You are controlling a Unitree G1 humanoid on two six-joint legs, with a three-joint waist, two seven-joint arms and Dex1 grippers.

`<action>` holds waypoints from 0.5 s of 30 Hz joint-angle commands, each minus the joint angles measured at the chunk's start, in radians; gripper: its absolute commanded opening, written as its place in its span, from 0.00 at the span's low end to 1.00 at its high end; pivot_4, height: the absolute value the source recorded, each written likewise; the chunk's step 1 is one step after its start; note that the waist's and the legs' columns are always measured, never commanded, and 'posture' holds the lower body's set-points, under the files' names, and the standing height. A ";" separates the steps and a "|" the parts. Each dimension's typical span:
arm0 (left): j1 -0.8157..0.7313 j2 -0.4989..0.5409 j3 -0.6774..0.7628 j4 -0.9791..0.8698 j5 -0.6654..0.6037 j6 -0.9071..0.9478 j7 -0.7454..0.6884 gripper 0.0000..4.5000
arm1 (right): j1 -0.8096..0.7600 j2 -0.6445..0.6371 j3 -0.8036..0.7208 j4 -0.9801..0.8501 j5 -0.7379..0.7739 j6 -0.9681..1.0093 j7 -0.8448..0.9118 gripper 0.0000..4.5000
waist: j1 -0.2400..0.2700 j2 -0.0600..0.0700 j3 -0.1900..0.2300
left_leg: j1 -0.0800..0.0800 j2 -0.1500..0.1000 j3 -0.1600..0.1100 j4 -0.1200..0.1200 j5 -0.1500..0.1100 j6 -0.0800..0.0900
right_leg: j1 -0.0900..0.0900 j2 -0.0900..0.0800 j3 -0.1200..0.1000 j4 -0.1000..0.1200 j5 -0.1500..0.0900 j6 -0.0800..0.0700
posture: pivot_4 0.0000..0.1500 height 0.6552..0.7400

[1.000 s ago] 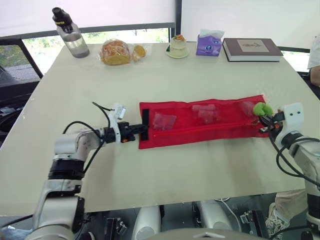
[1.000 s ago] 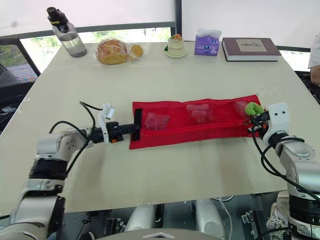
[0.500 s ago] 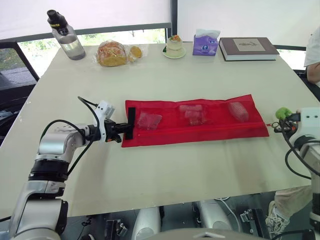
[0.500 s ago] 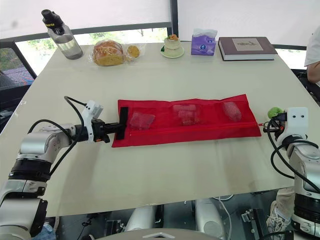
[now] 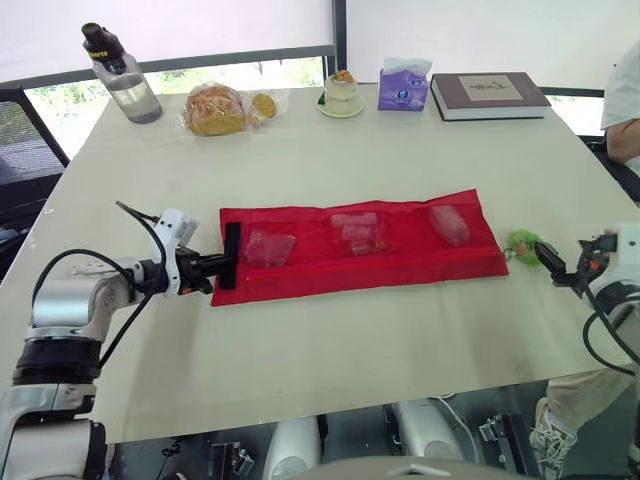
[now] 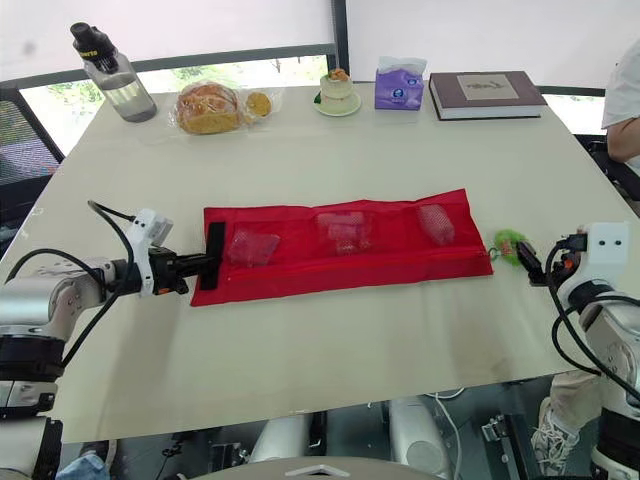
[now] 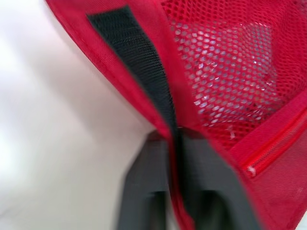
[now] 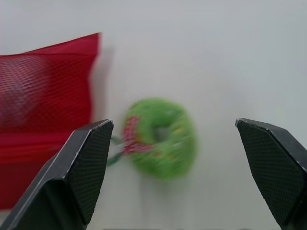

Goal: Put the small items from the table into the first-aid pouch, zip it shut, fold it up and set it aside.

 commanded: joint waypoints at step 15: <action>-0.030 0.039 0.136 -0.323 -0.026 -0.218 -0.091 0.99 | 0.163 0.119 -0.066 -0.161 0.448 0.223 -0.138 1.00 | 0.043 -0.007 0.002 | -0.004 0.000 0.001 0.001 0.000 0.000 | 0.000 -0.006 0.000 -0.005 -0.001 -0.005 | 1.00 1.00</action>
